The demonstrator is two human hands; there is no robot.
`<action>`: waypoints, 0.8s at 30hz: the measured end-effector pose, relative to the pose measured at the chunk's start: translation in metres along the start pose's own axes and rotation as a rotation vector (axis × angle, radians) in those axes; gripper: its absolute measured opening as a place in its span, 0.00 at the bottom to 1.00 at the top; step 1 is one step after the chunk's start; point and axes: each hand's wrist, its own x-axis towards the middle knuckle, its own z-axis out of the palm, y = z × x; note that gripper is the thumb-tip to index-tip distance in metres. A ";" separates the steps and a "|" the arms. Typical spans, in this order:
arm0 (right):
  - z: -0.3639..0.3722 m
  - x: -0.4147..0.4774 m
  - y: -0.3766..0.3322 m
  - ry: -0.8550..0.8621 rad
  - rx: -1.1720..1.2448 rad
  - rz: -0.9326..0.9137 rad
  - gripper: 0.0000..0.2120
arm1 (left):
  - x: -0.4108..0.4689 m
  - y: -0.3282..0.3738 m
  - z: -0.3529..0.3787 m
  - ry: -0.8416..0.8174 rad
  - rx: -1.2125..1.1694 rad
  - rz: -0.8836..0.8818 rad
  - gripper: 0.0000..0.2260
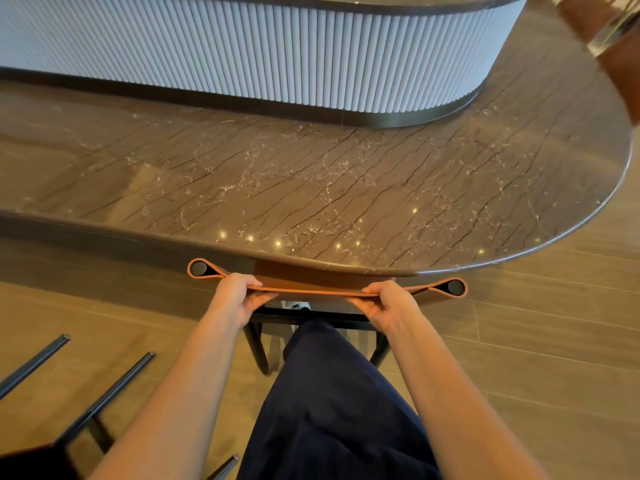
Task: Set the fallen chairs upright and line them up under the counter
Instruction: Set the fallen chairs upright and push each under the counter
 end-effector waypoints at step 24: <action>0.039 0.028 0.012 -0.065 0.045 0.049 0.11 | 0.032 0.032 -0.016 0.023 -0.068 0.002 0.07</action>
